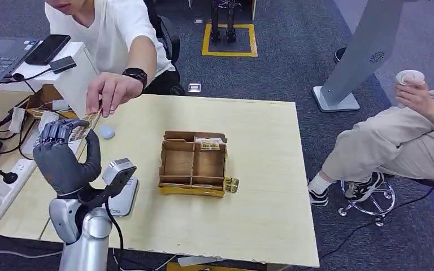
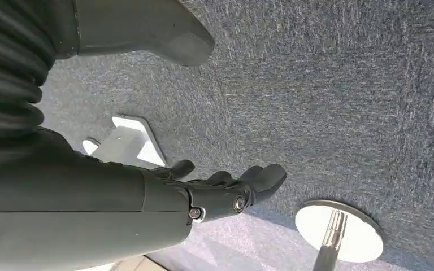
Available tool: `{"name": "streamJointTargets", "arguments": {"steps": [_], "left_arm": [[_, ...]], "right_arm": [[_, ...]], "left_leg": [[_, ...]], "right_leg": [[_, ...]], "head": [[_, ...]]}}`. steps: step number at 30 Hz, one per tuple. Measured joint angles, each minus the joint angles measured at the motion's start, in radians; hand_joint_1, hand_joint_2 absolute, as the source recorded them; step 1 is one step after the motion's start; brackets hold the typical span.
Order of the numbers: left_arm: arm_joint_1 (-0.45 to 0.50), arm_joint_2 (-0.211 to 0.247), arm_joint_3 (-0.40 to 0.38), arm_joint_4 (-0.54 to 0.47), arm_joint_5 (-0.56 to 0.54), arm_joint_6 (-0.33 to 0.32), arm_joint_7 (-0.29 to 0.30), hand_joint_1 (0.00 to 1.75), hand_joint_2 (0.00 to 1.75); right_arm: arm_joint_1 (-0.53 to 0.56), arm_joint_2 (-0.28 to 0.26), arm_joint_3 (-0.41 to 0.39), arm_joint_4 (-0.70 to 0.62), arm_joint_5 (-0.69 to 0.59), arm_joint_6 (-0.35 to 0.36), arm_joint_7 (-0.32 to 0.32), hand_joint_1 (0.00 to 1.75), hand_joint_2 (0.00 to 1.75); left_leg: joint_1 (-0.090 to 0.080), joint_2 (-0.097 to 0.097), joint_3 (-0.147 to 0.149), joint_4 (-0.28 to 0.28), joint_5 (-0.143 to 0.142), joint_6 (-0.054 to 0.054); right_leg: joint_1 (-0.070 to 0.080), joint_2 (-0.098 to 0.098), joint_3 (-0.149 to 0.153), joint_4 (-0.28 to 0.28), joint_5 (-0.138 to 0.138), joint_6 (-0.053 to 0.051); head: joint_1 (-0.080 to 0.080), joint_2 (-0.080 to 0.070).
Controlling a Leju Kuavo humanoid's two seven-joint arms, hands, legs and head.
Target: Pass the card to the sensor for recognition and then transmit it.
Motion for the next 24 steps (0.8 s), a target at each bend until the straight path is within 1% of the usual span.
{"name": "streamJointTargets", "arguments": {"steps": [10, 12, 14, 16, 20, 24], "left_arm": [[0.000, 0.000, 0.000, 0.000, 0.010, 0.000, -0.010, 1.75, 1.75], [0.000, 0.000, 0.000, 0.000, 0.044, 0.000, -0.039, 1.75, 1.75], [0.000, 0.000, 0.000, 0.000, 0.040, 0.000, -0.038, 1.75, 1.75], [0.000, 0.000, 0.000, 0.001, 0.024, 0.000, -0.024, 1.75, 1.75], [0.001, 0.000, 0.015, 0.009, -0.002, 0.000, 0.024, 1.75, 1.75], [0.006, 0.000, 0.044, 0.011, -0.004, 0.000, 0.035, 1.75, 1.75]], "right_arm": [[0.000, 0.000, 0.000, 0.000, -0.003, 0.000, -0.003, 0.00, 1.75], [0.000, 0.000, 0.000, 0.000, -0.008, 0.000, -0.005, 0.00, 1.75], [0.000, 0.000, 0.000, 0.000, -0.012, 0.000, -0.005, 0.00, 1.75], [0.000, 0.000, 0.000, 0.000, -0.015, 0.000, -0.003, 0.00, 1.75], [0.001, 0.000, 0.000, 0.000, -0.026, 0.000, 0.000, 0.00, 1.75], [0.003, 0.000, 0.000, 0.000, -0.033, 0.000, 0.000, 0.00, 1.75]], "left_leg": [[0.000, 0.000, 0.000, 0.000, 0.000, 0.000], [0.000, 0.000, 0.000, 0.000, 0.000, 0.000], [0.000, 0.000, 0.000, 0.000, 0.000, 0.000], [0.000, 0.000, 0.000, 0.000, 0.000, 0.000], [0.000, 0.000, 0.000, 0.000, 0.000, 0.000], [0.000, 0.000, 0.000, 0.000, 0.000, 0.000]], "right_leg": [[0.000, 0.000, 0.000, 0.000, 0.000, 0.000], [0.000, 0.000, 0.000, 0.000, 0.000, 0.000], [0.000, 0.000, 0.000, 0.000, 0.000, 0.000], [0.000, 0.000, 0.000, 0.000, 0.000, 0.000], [0.000, 0.000, 0.000, 0.000, 0.000, 0.000], [0.000, 0.000, 0.000, 0.000, 0.000, 0.000]], "head": [[0.000, 0.000], [0.000, 0.000], [0.000, 0.000], [0.000, 0.000], [0.000, 0.000], [0.000, 0.000]]}}
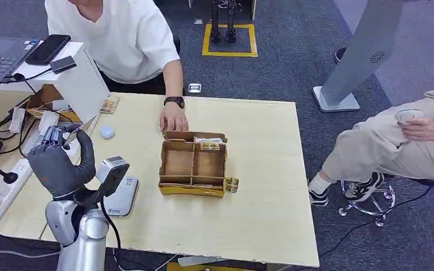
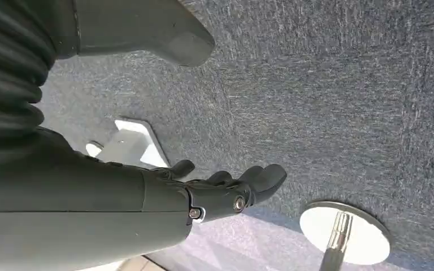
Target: Pass the card to the sensor for recognition and then transmit it.
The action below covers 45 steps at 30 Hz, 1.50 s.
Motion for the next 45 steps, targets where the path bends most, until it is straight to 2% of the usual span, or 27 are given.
{"name": "streamJointTargets", "arguments": {"steps": [5, 13, 21, 33, 45], "left_arm": [[0.002, 0.000, 0.013, 0.002, 0.000, 0.000, 0.000, 1.75, 1.75], [0.015, 0.000, 0.059, 0.008, -0.049, 0.000, 0.034, 1.75, 1.75], [0.048, 0.001, 0.083, 0.091, -0.144, 0.000, 0.103, 1.75, 1.75], [0.073, 0.003, 0.083, 0.149, -0.153, 0.000, 0.105, 1.75, 1.75], [0.111, 0.005, 0.083, 0.241, -0.225, 0.000, 0.139, 1.75, 1.75]], "right_arm": [[0.001, 0.000, 0.000, 0.000, -0.002, 0.000, 0.000, 0.00, 1.75], [0.006, 0.000, 0.000, 0.000, -0.011, 0.000, 0.010, 0.00, 1.75], [0.012, 0.000, 0.000, 0.000, -0.028, 0.000, 0.010, 0.00, 1.75], [0.015, 0.001, 0.000, 0.000, -0.031, 0.000, 0.010, 0.00, 1.75], [0.016, 0.005, 0.000, 0.000, -0.040, 0.000, -0.002, 0.00, 1.75]], "left_leg": [[0.000, 0.000, 0.000, 0.000, 0.000, 0.000], [0.000, 0.000, 0.000, 0.000, 0.000, 0.000], [0.000, 0.000, -0.001, 0.000, 0.000, 0.000], [0.000, -0.001, -0.001, 0.000, 0.000, 0.000], [0.000, -0.001, -0.001, 0.000, 0.000, 0.000]], "right_leg": [[0.000, 0.000, 0.000, 0.000, 0.000, 0.000], [0.000, 0.000, 0.000, 0.000, 0.000, 0.000], [0.000, 0.000, 0.000, 0.000, 0.000, 0.000], [0.000, -0.001, 0.000, 0.000, 0.000, 0.000], [0.000, -0.001, 0.000, 0.000, 0.000, 0.000]], "head": [[0.000, 0.000], [0.000, 0.000], [0.000, 0.000], [0.000, 0.000], [0.000, 0.000]]}}
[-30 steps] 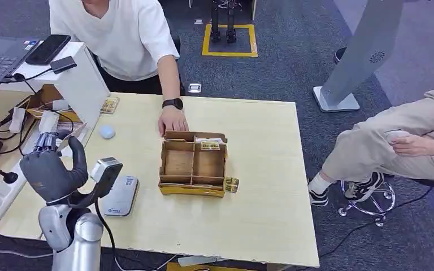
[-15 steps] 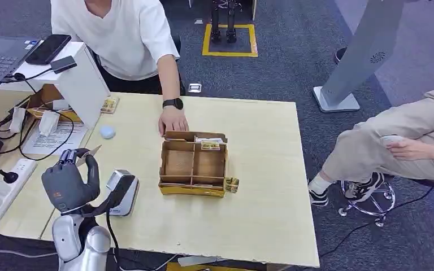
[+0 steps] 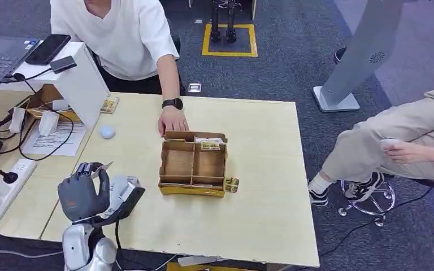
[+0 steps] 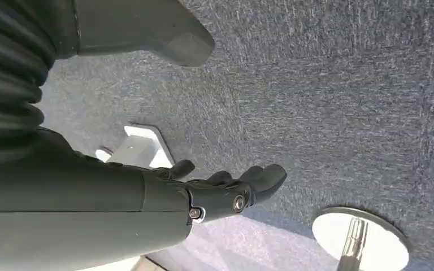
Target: Pass the card to the sensor for recognition and then transmit it.
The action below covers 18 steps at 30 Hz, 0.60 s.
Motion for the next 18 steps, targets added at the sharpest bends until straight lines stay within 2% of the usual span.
{"name": "streamJointTargets", "arguments": {"steps": [11, 18], "left_arm": [[0.017, 0.002, 0.000, 0.123, -0.084, 0.000, 0.081, 1.75, 1.75], [0.024, 0.003, 0.000, 0.169, -0.098, 0.001, 0.096, 1.75, 1.75]], "right_arm": [[0.000, 0.004, -0.001, 0.000, 0.000, 0.000, -0.007, 0.00, 1.75], [0.000, 0.004, -0.002, 0.000, 0.001, 0.000, -0.007, 0.00, 1.75]], "left_leg": [[0.000, 0.000, 0.000, 0.000, 0.000, 0.000], [0.000, 0.000, 0.000, 0.000, 0.000, 0.000]], "right_leg": [[0.000, 0.000, 0.000, 0.000, 0.000, 0.000], [0.000, 0.000, 0.000, 0.000, 0.000, 0.000]], "head": [[0.000, 0.000], [0.000, 0.000]]}}
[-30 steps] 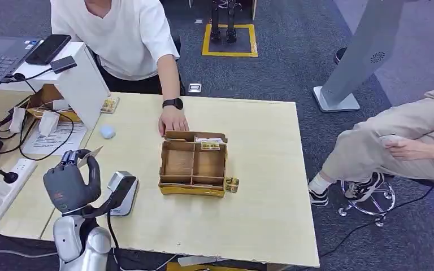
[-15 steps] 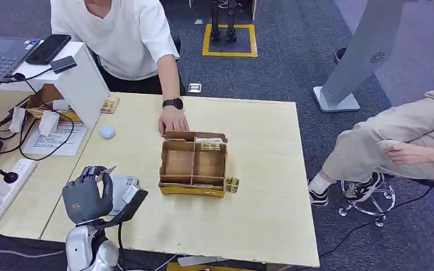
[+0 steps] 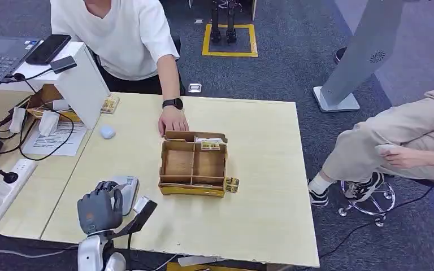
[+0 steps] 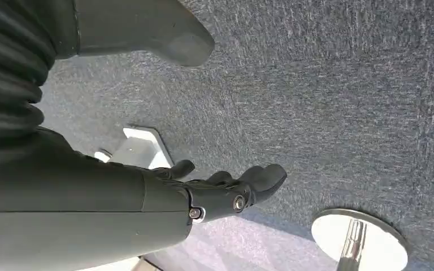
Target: Pass the card to the sensor for recognition and then transmit it.
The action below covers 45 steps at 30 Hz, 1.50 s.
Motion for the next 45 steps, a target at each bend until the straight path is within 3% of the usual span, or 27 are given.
{"name": "streamJointTargets", "arguments": {"steps": [23, 45], "left_arm": [[0.001, 0.007, -0.029, 0.104, 0.004, 0.005, 0.079, 1.75, 1.75], [-0.009, 0.016, -0.058, 0.143, 0.018, 0.005, 0.106, 1.75, 1.75]], "right_arm": [[0.000, 0.001, -0.001, 0.000, 0.003, 0.000, -0.001, 0.00, 1.75], [0.000, 0.001, -0.001, 0.000, 0.003, 0.000, -0.001, 0.00, 1.75]], "left_leg": [[0.000, 0.000, 0.003, 0.000, 0.000, 0.000], [0.000, 0.000, 0.005, 0.000, 0.000, 0.000]], "right_leg": [[0.000, 0.000, 0.002, 0.000, 0.000, 0.000], [0.000, -0.001, 0.005, 0.000, 0.000, 0.000]], "head": [[0.000, 0.000], [0.000, 0.000]]}}
